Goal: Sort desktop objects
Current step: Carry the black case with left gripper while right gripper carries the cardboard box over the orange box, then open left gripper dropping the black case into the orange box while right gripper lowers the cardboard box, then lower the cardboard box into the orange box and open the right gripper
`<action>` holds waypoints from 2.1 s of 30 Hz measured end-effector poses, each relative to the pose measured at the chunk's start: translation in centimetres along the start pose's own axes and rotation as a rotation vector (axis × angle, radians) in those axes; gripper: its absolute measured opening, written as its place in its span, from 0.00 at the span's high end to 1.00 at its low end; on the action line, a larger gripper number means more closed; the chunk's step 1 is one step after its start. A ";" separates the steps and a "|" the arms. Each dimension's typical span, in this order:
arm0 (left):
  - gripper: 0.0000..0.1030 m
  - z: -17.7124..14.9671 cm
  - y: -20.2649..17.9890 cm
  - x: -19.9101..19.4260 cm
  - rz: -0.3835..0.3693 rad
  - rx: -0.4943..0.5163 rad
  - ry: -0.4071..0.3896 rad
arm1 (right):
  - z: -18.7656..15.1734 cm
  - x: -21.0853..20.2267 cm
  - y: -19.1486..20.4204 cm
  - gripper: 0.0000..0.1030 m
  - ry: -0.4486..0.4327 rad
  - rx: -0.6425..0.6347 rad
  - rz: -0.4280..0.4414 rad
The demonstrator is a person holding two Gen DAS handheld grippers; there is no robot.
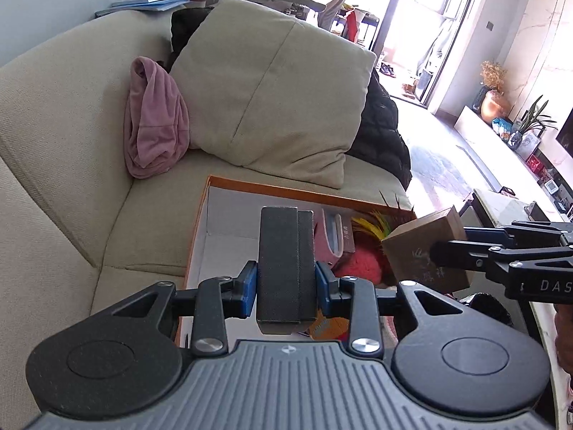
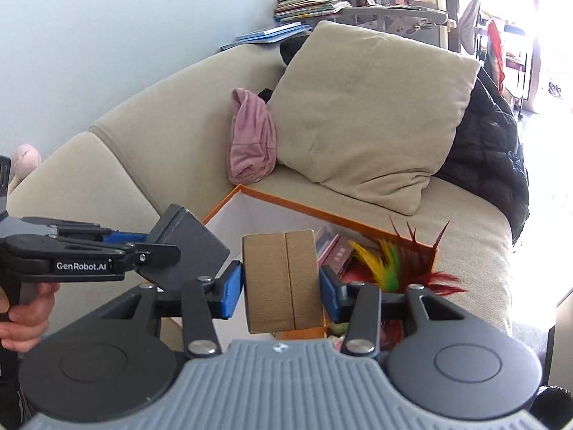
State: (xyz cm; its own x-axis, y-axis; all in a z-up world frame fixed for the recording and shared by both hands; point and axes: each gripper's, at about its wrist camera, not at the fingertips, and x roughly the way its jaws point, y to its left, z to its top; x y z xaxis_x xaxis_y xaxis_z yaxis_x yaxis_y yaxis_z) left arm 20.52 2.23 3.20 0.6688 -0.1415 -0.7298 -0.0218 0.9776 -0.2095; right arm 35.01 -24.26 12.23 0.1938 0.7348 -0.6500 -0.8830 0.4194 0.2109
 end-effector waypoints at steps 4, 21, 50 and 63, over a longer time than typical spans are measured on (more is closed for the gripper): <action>0.63 1.0 0.6 3.3 -0.011 -0.008 0.045 | 0.9 1.2 -1.5 0.53 -0.011 0.040 -0.032; 0.63 2.2 -0.1 16.0 -0.049 -0.014 0.197 | 2.0 5.1 -5.4 0.53 -0.001 0.104 -0.021; 0.50 2.8 7.7 5.1 0.139 -0.160 -0.074 | 4.5 13.1 4.5 0.53 0.110 0.037 0.025; 0.50 -1.2 11.3 6.9 0.138 -0.213 -0.083 | 3.0 23.3 6.9 0.53 0.289 0.046 -0.253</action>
State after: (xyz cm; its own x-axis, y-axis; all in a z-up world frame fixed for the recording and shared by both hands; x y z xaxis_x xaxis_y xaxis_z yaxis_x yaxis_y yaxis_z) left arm 24.01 12.10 -4.97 0.7068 0.0131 -0.7073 -0.2676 0.9305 -0.2502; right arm 34.68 -2.61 0.76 0.2682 0.4271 -0.8635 -0.8013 0.5965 0.0462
